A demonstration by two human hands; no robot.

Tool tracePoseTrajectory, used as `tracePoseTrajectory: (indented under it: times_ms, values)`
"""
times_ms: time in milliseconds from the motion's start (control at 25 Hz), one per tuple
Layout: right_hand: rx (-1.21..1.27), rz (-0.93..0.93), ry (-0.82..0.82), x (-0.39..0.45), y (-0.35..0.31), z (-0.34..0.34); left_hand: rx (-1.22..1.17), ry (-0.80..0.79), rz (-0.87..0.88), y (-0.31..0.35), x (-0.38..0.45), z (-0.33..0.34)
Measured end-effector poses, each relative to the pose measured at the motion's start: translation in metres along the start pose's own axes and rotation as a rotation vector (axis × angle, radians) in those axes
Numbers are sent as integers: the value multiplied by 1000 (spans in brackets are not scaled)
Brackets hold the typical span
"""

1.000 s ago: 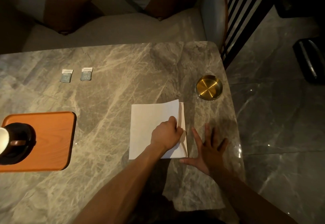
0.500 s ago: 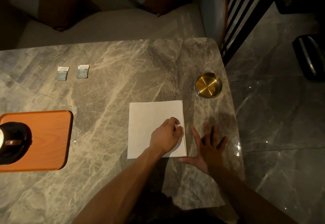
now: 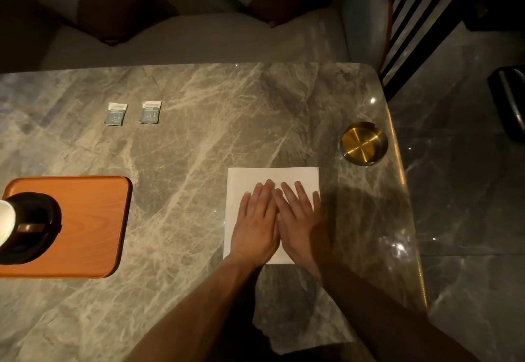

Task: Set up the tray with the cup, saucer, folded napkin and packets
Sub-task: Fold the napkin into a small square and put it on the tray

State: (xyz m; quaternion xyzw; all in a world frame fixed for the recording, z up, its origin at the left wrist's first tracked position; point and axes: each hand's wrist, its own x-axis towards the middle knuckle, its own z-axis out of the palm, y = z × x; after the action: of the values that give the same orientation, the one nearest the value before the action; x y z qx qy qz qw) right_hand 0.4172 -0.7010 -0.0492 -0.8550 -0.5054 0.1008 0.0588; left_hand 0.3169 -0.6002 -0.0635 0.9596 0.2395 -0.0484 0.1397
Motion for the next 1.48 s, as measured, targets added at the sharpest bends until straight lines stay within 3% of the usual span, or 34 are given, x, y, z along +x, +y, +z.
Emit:
tracePoseTrajectory:
  times_ms: [120, 400, 1040, 1240, 1320, 1440, 1480]
  values:
    - [-31, 56, -60, 4, 13, 17, 82, -59, 2, -9, 6, 10]
    - [18, 189, -23, 5, 34, 29, 93, -11, -78, -66, 16, 2]
    - [-48, 89, 7, -38, 21, 47, 80, -44, -89, -53, -43, 11]
    - [29, 91, 99, -1, 34, 12, 3, 70, -23, -72, -10, -18]
    - [-27, 121, 31, 33, 49, -13, -10, 19, -61, -84, 26, -43]
    - [-28, 132, -293, 78, 68, -37, 51, -184, -98, -96, 71, -73]
    - [-53, 112, -327, 85, 70, -41, 106, -216, -85, -98, 80, -79]
